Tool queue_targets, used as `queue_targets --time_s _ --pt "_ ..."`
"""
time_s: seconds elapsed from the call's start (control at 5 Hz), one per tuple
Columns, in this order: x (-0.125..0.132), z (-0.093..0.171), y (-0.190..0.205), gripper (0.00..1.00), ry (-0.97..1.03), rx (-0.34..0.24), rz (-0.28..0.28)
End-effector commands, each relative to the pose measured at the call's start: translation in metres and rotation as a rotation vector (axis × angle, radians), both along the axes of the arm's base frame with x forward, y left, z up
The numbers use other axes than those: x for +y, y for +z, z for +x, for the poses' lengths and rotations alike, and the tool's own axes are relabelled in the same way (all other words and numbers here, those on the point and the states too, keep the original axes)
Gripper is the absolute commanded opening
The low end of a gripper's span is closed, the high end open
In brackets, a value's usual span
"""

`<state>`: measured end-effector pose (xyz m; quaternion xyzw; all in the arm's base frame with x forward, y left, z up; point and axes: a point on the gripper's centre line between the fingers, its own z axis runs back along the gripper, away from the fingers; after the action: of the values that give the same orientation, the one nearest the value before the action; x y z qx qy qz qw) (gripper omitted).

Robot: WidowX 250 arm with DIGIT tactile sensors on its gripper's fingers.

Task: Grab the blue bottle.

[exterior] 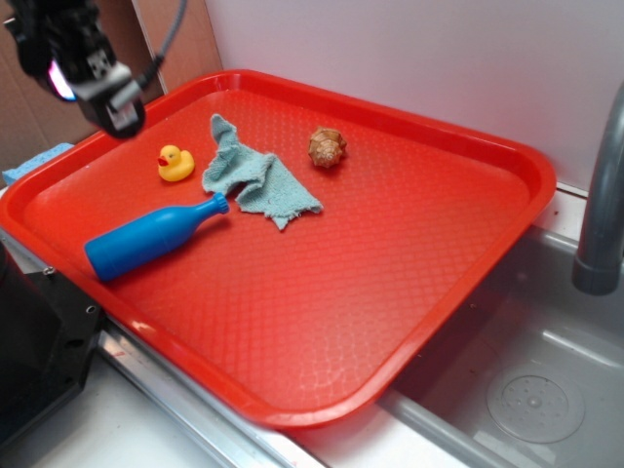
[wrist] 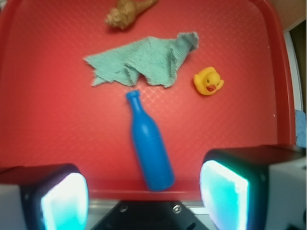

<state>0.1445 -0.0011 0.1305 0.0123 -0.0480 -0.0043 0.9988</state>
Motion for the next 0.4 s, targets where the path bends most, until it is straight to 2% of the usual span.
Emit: queue_targets --time_s 0.0,0.2 --pt "-0.002 0.006 -0.052 1.00 -0.047 0.043 0.092" --pt "-0.001 0.002 -0.078 1.00 -0.096 0.084 0.073"
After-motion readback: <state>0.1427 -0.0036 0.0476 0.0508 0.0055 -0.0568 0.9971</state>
